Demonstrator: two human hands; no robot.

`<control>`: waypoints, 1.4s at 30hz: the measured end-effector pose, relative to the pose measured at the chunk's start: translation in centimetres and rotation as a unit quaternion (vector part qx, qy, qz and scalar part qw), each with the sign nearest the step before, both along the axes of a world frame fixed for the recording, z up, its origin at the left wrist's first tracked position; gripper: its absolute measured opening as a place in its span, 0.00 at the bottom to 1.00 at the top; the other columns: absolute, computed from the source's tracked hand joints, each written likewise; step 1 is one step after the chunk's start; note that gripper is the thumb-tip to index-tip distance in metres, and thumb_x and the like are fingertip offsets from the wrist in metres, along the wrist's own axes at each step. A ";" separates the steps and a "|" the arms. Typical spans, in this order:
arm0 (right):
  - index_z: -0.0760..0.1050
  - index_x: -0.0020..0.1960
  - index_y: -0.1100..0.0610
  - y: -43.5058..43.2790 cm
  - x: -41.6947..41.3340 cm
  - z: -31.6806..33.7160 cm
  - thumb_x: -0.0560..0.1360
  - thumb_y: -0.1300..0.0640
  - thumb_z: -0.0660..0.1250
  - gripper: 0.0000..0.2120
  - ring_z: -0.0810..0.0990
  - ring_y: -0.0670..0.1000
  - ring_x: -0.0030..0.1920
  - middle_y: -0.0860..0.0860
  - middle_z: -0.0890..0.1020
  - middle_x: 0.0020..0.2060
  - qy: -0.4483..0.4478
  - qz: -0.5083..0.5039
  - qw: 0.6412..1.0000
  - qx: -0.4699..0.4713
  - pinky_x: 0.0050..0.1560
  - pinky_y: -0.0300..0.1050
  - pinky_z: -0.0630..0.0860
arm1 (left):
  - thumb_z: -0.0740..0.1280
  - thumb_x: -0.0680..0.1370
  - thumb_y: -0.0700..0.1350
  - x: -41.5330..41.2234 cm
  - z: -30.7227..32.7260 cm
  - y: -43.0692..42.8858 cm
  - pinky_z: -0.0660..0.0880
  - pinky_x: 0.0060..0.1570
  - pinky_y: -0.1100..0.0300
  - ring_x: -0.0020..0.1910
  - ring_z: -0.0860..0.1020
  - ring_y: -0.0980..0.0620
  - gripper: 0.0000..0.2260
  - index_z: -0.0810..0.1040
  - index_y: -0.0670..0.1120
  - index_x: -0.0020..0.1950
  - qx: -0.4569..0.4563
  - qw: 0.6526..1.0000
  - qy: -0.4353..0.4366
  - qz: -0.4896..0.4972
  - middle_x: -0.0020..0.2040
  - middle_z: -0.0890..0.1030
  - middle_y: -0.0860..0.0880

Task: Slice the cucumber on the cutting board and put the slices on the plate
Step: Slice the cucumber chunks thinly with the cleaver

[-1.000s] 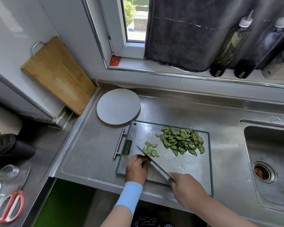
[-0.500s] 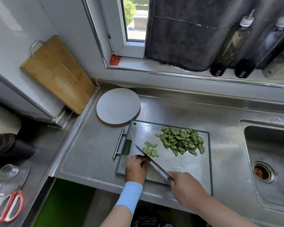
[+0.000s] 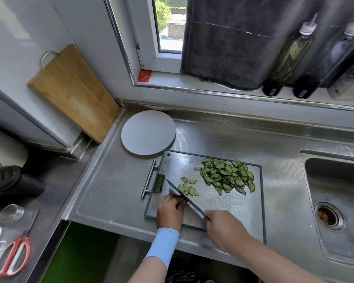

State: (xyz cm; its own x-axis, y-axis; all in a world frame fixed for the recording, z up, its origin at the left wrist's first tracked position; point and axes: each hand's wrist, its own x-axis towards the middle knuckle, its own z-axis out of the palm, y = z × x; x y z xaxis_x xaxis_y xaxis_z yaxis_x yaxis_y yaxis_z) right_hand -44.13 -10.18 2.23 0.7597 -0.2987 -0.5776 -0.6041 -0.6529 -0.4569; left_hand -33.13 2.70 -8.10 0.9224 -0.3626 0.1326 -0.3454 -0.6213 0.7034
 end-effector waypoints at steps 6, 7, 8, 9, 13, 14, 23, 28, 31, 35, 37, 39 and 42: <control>0.65 0.35 0.52 0.1 0.8 -0.6 0.78 0.58 0.55 0.13 0.68 0.51 0.32 0.48 0.72 0.30 0.010 -0.009 1.000 0.001 0.32 0.45 0.63 | 0.77 0.66 0.34 0.0 -0.3 0.0 0.70 0.45 0.69 0.41 0.78 0.51 0.08 0.85 0.45 0.40 -0.001 1.000 -0.001 0.000 0.40 0.82 0.51; 0.66 0.35 0.53 0.2 0.9 -0.8 0.77 0.59 0.55 0.12 0.68 0.52 0.32 0.48 0.72 0.30 0.009 -0.013 1.000 0.002 0.32 0.45 0.63 | 0.77 0.67 0.34 0.0 -0.3 0.0 0.70 0.45 0.68 0.41 0.78 0.51 0.08 0.85 0.45 0.40 0.001 1.000 0.002 -0.001 0.40 0.82 0.51; 0.66 0.36 0.53 0.3 1.0 -0.9 0.77 0.59 0.55 0.11 0.68 0.52 0.33 0.48 0.72 0.30 0.008 -0.015 1.000 0.004 0.32 0.45 0.64 | 0.76 0.67 0.34 0.0 -0.4 0.0 0.70 0.45 0.68 0.42 0.78 0.51 0.07 0.85 0.45 0.40 0.003 1.000 0.004 0.000 0.40 0.82 0.51; 0.67 0.36 0.53 0.4 1.0 -1.0 0.77 0.59 0.55 0.11 0.69 0.52 0.33 0.48 0.73 0.30 0.006 -0.016 1.000 0.006 0.32 0.45 0.64 | 0.76 0.67 0.35 0.1 -0.4 0.1 0.70 0.45 0.69 0.42 0.78 0.51 0.07 0.85 0.46 0.40 0.005 1.000 0.006 0.001 0.40 0.82 0.52; 0.68 0.36 0.53 0.0 1.3 -1.1 0.77 0.58 0.55 0.12 0.70 0.51 0.32 0.49 0.74 0.30 0.007 -0.024 1.000 0.014 0.31 0.45 0.64 | 0.76 0.68 0.35 0.1 -0.2 0.1 0.69 0.46 0.70 0.42 0.78 0.52 0.07 0.84 0.46 0.40 0.003 1.000 0.003 -0.007 0.40 0.81 0.52; 0.68 0.35 0.52 -0.2 1.4 -1.0 0.78 0.57 0.56 0.12 0.71 0.51 0.32 0.48 0.74 0.30 0.007 -0.031 0.999 0.017 0.31 0.45 0.65 | 0.76 0.68 0.35 0.0 -0.1 0.1 0.69 0.45 0.70 0.42 0.77 0.53 0.07 0.84 0.46 0.40 0.001 1.000 0.001 -0.010 0.40 0.81 0.53; 0.70 0.43 0.49 -3.6 2.0 -0.8 0.80 0.56 0.57 0.09 0.75 0.55 0.42 0.49 0.77 0.39 -0.007 -0.096 0.995 -0.039 0.38 0.46 0.69 | 0.76 0.69 0.36 0.1 0.3 0.3 0.68 0.46 0.77 0.42 0.75 0.57 0.07 0.84 0.46 0.40 -0.002 1.000 0.001 -0.024 0.41 0.79 0.55; 0.69 0.37 0.47 -2.3 1.1 -0.3 0.81 0.54 0.57 0.14 0.76 0.51 0.35 0.48 0.78 0.34 -0.020 -0.075 0.997 -0.017 0.34 0.46 0.69 | 0.76 0.68 0.35 0.3 0.0 0.3 0.72 0.44 0.70 0.40 0.76 0.55 0.08 0.84 0.47 0.40 -0.013 1.000 -0.006 -0.025 0.40 0.80 0.54; 0.68 0.36 0.48 -0.8 0.5 0.1 0.81 0.53 0.57 0.14 0.74 0.51 0.33 0.48 0.77 0.32 -0.028 -0.050 0.998 0.004 0.34 0.47 0.68 | 0.76 0.68 0.36 0.4 -0.4 0.3 0.75 0.45 0.62 0.41 0.78 0.53 0.06 0.85 0.46 0.42 -0.011 1.000 -0.010 -0.020 0.40 0.81 0.52; 0.65 0.35 0.48 0.3 0.0 0.4 0.81 0.54 0.56 0.15 0.70 0.50 0.33 0.48 0.74 0.31 -0.033 -0.032 0.999 0.013 0.34 0.46 0.65 | 0.77 0.69 0.37 0.4 -0.6 0.2 0.77 0.45 0.59 0.42 0.79 0.52 0.06 0.85 0.45 0.43 -0.014 1.000 -0.011 -0.013 0.41 0.82 0.51; 0.64 0.35 0.49 0.4 -0.1 0.5 0.81 0.54 0.56 0.16 0.70 0.50 0.33 0.48 0.74 0.32 -0.033 -0.033 0.999 0.019 0.34 0.45 0.65 | 0.77 0.69 0.38 0.5 -0.7 0.2 0.76 0.45 0.60 0.41 0.79 0.52 0.05 0.85 0.45 0.43 -0.020 1.000 -0.015 -0.014 0.41 0.82 0.51; 0.64 0.35 0.49 0.4 -0.2 0.6 0.81 0.54 0.56 0.15 0.69 0.50 0.33 0.48 0.74 0.32 -0.030 -0.030 0.999 0.022 0.34 0.45 0.64 | 0.77 0.69 0.38 0.5 -0.7 0.1 0.75 0.46 0.62 0.41 0.79 0.52 0.05 0.85 0.45 0.42 -0.024 0.999 -0.019 -0.014 0.40 0.82 0.51; 0.66 0.36 0.50 0.2 -0.5 0.6 0.81 0.54 0.55 0.14 0.70 0.50 0.33 0.49 0.75 0.33 -0.019 -0.033 0.999 0.022 0.34 0.45 0.64 | 0.77 0.69 0.38 0.5 -0.7 0.1 0.75 0.45 0.62 0.41 0.79 0.52 0.05 0.85 0.45 0.42 -0.025 0.999 -0.017 -0.014 0.40 0.82 0.51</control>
State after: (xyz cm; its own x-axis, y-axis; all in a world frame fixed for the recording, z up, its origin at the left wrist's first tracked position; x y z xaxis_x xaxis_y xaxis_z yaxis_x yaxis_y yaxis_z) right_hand -44.62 -9.98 2.83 0.7614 -0.3238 -0.5617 -0.6262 -0.5918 -0.5076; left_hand -32.60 2.82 -8.82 0.9066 -0.3807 0.1818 -0.3862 -0.5753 0.7211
